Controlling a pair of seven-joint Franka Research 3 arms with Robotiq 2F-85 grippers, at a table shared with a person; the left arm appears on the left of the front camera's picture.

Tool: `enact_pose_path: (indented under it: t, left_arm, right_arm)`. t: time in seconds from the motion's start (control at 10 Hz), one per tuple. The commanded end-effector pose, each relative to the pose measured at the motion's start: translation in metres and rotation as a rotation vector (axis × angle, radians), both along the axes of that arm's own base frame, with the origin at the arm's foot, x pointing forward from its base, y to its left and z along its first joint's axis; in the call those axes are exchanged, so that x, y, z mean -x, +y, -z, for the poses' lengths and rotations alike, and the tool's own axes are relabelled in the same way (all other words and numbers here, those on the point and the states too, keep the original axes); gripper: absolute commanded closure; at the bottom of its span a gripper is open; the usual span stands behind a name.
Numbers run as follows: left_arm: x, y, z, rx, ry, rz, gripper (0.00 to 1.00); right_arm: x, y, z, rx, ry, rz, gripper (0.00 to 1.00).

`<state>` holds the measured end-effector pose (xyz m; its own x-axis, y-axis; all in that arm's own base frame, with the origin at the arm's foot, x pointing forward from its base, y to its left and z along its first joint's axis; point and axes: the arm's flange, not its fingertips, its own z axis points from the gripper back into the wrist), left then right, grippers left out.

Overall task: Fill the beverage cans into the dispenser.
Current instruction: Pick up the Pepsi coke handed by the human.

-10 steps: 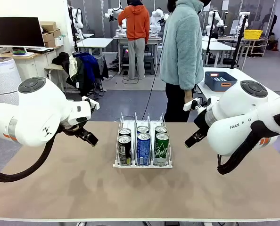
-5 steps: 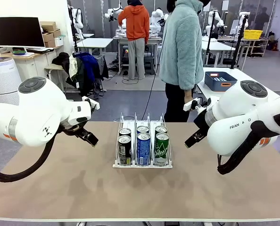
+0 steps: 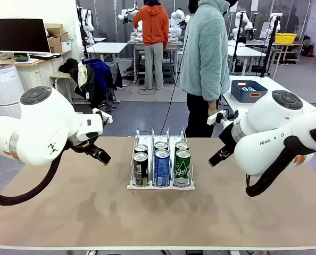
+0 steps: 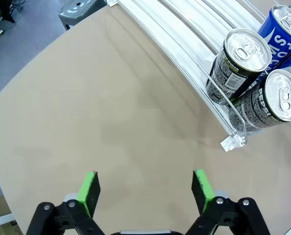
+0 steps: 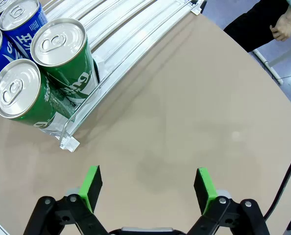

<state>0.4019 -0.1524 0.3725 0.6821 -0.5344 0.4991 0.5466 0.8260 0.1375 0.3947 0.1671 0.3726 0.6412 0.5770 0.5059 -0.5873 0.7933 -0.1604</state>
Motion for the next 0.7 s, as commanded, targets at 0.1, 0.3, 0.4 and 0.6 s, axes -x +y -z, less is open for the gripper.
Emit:
enact_pose_path:
  t: [0.1,0.3,0.4,0.6]
  left_arm:
    - [0.000,0.000,0.000,0.000,0.000,0.000,0.00]
    - [0.023,0.026,-0.039,0.062,0.099,0.005,0.00]
    - [0.024,0.022,-0.052,0.097,0.120,-0.038,0.00]
    - [0.030,0.047,-0.094,0.096,0.159,0.078,0.00]
  right_arm:
    - [0.000,0.000,0.000,0.000,0.000,0.000,0.00]
    - [0.026,0.010,-0.023,-0.120,0.086,0.061,0.00]
    - [0.014,-0.010,-0.053,-0.117,0.130,0.013,0.00]
    - [0.019,-0.021,-0.090,-0.136,0.170,0.004,0.00]
